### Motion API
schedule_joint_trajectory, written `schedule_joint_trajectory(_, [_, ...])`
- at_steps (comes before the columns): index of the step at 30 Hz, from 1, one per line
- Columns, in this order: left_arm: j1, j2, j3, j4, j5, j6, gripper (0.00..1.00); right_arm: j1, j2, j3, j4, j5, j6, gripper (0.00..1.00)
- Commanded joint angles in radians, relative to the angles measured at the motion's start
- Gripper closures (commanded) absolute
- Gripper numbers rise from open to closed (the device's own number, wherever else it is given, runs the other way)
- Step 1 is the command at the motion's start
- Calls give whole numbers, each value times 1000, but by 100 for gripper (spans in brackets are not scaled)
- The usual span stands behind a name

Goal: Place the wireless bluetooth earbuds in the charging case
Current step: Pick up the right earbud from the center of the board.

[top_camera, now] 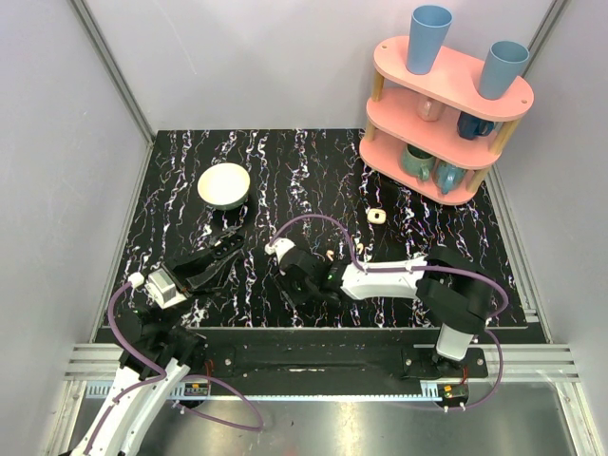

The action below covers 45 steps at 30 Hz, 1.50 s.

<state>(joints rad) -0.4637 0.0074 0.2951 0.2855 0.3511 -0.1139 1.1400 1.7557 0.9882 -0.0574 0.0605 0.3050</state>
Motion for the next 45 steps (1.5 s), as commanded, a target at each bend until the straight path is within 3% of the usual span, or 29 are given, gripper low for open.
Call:
schedule_joint_trajectory(1, [5, -40, 26, 30, 2, -15, 100, 4, 10, 41, 30, -2, -24, 58])
schedule_joint_trajectory(27, [16, -29, 27, 35, 19, -24, 100, 3, 96, 84, -59, 44, -92, 60])
schedule_joint_trajectory(45, [30, -21, 24, 46, 28, -33, 100, 3, 105, 93, -78, 137, -139, 72])
